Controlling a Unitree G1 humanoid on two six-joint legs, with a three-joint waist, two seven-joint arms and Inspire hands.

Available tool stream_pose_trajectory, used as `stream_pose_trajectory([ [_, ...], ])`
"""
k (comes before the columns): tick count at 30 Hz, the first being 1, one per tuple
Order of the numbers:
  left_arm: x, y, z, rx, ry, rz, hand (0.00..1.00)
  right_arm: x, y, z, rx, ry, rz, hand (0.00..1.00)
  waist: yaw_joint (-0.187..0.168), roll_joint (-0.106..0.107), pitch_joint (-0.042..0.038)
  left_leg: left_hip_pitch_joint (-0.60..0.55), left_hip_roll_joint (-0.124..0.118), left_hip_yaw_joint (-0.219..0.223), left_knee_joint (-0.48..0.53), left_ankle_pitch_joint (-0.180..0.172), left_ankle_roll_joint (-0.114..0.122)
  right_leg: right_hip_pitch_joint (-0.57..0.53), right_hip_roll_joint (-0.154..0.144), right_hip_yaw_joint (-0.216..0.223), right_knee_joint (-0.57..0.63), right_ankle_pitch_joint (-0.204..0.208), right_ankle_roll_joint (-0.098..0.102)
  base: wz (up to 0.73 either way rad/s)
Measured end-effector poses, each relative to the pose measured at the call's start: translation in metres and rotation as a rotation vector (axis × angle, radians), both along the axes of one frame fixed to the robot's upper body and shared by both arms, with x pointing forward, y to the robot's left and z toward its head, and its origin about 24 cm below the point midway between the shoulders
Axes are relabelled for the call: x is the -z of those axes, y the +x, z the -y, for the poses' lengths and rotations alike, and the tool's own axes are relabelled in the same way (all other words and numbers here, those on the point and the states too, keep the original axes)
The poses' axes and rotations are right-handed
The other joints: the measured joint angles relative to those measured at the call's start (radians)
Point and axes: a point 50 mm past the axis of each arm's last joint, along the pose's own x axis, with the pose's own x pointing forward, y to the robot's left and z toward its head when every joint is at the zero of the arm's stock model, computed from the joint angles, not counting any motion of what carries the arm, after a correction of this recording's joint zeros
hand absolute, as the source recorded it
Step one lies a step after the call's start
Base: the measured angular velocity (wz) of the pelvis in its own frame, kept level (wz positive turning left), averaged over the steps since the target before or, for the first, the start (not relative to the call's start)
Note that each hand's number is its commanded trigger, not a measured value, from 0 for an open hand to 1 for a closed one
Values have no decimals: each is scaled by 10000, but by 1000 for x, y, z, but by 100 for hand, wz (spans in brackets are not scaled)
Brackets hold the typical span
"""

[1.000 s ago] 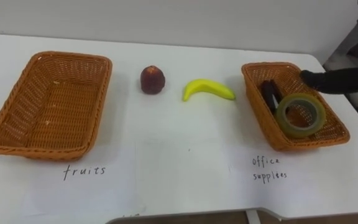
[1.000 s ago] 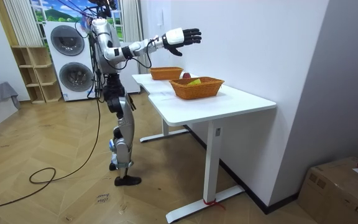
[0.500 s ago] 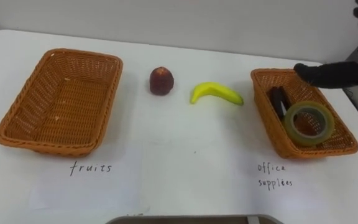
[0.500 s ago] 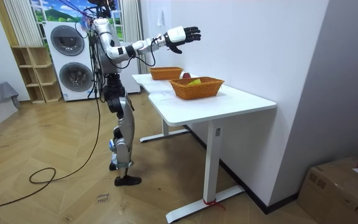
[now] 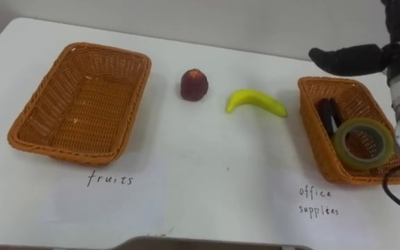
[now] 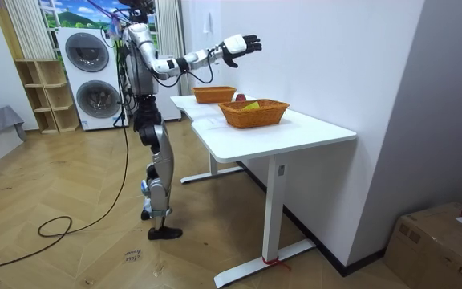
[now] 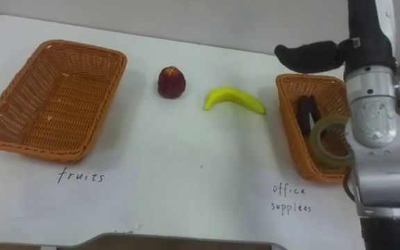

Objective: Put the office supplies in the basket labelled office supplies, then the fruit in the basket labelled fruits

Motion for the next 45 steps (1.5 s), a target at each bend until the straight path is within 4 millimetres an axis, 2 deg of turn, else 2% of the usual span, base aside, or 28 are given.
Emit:
stream_pose_trajectory([
  [6,0,2,0,121,38,-77,0,3,1,-6,-223,-57,-142,0,30,-20,13,-131,0,-8,4,0,2,-141,-20,-7,9,0,0,0],
  [26,0,4,0,337,25,-265,0,2,2,-7,-233,-95,-123,0,78,-50,21,-158,0,-69,1,-2,-2,-153,8,-28,8,0,0,0],
  [32,-1,7,-4,466,-40,-294,0,5,10,-21,-627,-644,-344,0,42,-106,35,-269,7,-201,31,1,-11,-162,-12,-245,-3,2,-3,9],
  [38,-2,9,-7,922,112,-417,0,20,25,-19,-481,-712,-1208,0,204,-202,44,-344,7,-302,50,5,-7,-160,-71,-452,-23,1,-2,6],
  [45,-3,7,-9,896,181,-512,0,20,31,-17,-288,-1022,-1342,0,262,-209,39,-442,-10,-442,173,7,-3,-110,-107,-702,-164,2,-2,9],
])
